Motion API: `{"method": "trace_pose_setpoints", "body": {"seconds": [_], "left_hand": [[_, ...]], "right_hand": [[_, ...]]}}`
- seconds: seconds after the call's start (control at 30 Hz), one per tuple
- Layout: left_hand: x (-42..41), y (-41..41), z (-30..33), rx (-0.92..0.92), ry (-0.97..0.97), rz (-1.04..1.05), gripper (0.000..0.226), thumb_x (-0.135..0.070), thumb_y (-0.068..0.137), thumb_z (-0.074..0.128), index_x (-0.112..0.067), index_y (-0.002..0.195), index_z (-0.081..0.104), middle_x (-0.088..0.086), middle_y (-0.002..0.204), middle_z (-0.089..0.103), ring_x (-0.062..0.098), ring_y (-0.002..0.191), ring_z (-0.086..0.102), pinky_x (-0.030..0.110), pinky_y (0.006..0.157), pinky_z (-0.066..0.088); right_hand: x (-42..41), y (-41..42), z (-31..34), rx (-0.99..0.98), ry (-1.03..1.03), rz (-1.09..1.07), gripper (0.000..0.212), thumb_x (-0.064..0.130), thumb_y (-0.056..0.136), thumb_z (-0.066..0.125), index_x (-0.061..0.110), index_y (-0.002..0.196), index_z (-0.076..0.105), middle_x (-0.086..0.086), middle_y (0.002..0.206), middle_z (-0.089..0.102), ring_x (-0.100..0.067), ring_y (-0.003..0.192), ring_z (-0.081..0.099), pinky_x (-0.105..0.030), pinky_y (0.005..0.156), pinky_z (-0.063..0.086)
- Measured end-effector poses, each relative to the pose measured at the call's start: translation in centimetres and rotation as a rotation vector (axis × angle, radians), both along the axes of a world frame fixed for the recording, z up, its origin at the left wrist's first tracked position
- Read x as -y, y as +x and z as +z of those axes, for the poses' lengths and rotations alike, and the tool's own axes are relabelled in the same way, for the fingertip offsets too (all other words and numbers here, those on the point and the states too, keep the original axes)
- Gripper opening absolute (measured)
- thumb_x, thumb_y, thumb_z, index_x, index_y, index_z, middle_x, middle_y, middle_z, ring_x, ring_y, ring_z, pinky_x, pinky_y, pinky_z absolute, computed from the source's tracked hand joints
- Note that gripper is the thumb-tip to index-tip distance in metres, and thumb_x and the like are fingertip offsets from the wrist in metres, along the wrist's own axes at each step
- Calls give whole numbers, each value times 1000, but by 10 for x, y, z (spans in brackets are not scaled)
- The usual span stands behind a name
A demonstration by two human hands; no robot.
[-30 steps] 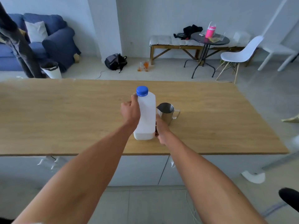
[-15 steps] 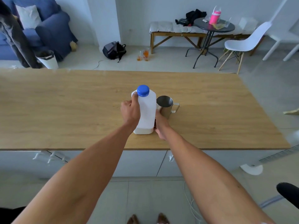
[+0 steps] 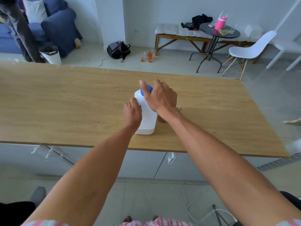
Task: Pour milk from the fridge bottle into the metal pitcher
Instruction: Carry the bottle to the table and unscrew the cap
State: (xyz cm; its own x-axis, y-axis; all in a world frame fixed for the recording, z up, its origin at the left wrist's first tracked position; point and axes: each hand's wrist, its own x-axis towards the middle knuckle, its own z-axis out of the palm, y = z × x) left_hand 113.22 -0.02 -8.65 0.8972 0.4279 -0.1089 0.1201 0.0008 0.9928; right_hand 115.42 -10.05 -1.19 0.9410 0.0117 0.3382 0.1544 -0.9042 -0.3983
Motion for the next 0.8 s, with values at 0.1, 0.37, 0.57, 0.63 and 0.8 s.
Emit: {"method": "trace_pose_setpoints", "body": {"seconds": [0.1, 0.37, 0.57, 0.63, 0.8], "left_hand": [[4, 0, 0, -24, -42, 39, 45, -24, 89, 34, -27, 44, 32, -12, 48, 34, 21, 60, 30, 39, 61, 31], [13, 3, 4, -42, -138, 174, 39, -11, 101, 37, -15, 63, 30, -13, 44, 43, 4, 44, 34, 24, 52, 30], [14, 6, 6, -40, -101, 223, 40, -11, 100, 38, -16, 61, 28, -17, 38, 34, 9, 52, 28, 30, 55, 27], [14, 6, 7, -11, -98, 212, 36, -18, 95, 38, -17, 60, 26, -14, 39, 29, 8, 51, 25, 31, 55, 26], [14, 5, 7, 37, -116, 192, 25, -30, 78, 34, -25, 54, 27, -14, 43, 24, 13, 59, 22, 36, 58, 25]], "right_hand": [[-10, 3, 8, -51, -295, -7, 71, 75, 98, 28, 14, 76, 55, 0, 63, 49, -25, 62, 54, -34, 59, 36], [-1, 22, -3, 105, -357, 128, 67, 68, 94, 41, 18, 51, 33, 3, 47, 35, -25, 46, 46, -28, 50, 29], [6, 38, -12, 141, -278, 236, 65, 67, 88, 42, 17, 49, 30, 4, 44, 33, -26, 44, 40, -27, 50, 24], [7, 41, -13, 143, -269, 263, 63, 67, 86, 39, 17, 49, 30, 4, 43, 32, -26, 43, 39, -27, 50, 24], [8, 47, -15, 143, -245, 315, 62, 68, 83, 35, 16, 51, 32, 6, 44, 30, -23, 43, 35, -26, 50, 24]]}}
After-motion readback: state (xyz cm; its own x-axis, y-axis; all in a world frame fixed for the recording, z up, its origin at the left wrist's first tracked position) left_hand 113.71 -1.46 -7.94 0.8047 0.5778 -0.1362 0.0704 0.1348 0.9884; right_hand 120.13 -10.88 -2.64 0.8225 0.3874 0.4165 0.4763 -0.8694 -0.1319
